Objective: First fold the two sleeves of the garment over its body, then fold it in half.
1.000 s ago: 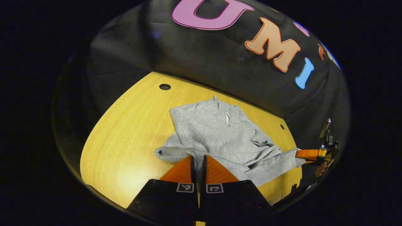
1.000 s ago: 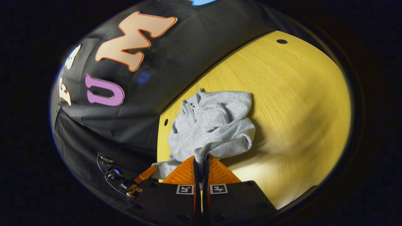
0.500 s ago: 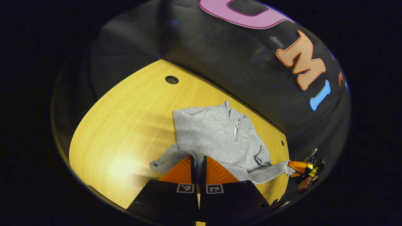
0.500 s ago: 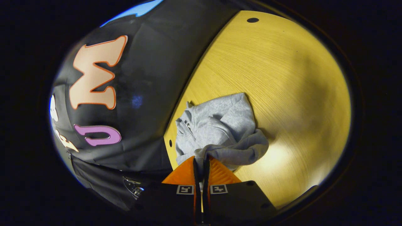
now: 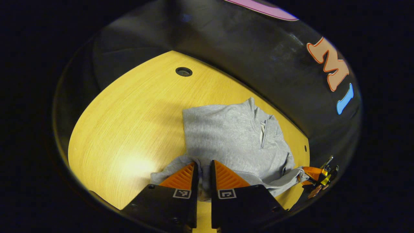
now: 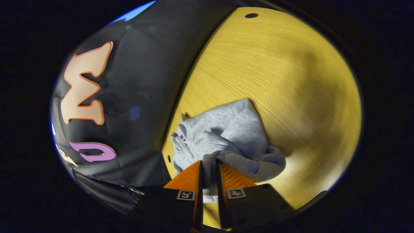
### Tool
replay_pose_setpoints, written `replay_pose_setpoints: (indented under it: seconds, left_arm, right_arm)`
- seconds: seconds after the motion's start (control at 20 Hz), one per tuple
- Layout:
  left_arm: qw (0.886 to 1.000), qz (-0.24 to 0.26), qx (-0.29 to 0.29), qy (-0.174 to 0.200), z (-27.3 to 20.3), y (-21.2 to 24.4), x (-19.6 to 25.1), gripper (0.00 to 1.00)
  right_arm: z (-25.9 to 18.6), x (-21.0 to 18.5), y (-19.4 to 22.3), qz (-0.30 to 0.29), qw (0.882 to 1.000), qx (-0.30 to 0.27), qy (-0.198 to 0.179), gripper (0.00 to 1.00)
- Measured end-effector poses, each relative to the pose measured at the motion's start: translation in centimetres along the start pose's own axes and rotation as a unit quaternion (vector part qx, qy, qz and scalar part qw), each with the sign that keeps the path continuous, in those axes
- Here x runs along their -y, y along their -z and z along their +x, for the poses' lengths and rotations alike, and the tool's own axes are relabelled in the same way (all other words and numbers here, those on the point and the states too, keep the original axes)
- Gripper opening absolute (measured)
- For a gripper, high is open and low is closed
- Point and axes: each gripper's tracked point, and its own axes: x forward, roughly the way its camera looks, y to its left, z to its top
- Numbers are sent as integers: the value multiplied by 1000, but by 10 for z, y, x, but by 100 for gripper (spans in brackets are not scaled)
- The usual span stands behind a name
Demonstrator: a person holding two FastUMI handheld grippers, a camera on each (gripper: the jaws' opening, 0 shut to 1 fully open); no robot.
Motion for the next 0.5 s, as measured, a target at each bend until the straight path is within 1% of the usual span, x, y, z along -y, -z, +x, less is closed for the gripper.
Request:
replay_pose_setpoints:
  seconds: [0.05, 0.1, 0.15, 0.2, 0.25, 0.3, 0.35, 0.4, 0.5]
  left_arm:
    - [1000, 17, 24, -8, -3, -12, 2, 23]
    - [998, 37, 55, -12, -8, -26, 5, 27]
    - [995, 56, 82, -11, -14, -40, 12, 36]
    - [991, 74, 108, -15, -21, -53, 20, 47]
    - [986, 91, 136, -22, -30, -64, 26, 65]
    - [981, 107, 161, -27, -38, -73, 32, 84]
    - [976, 119, 181, -32, -50, -80, 40, 95]
    - [970, 127, 203, -33, -60, -84, 48, 95]
    - [961, 139, 235, -38, -81, -87, 62, 95]
  right_arm:
    - [-8, -12, -3, -5, 1000, 12, -18, 21]
    - [-11, -22, -8, -11, 999, 26, -32, 48]
    - [-16, -28, -14, -20, 998, 43, -45, 57]
    - [-23, -34, -21, -29, 996, 61, -53, 72]
    - [-31, -39, -27, -40, 994, 80, -59, 76]
    - [-39, -40, -35, -53, 992, 100, -60, 83]
    - [-49, -41, -37, -68, 990, 112, -61, 100]
    - [-58, -41, -40, -89, 987, 123, -59, 93]
    - [-78, -37, -40, -145, 977, 144, -52, 94]
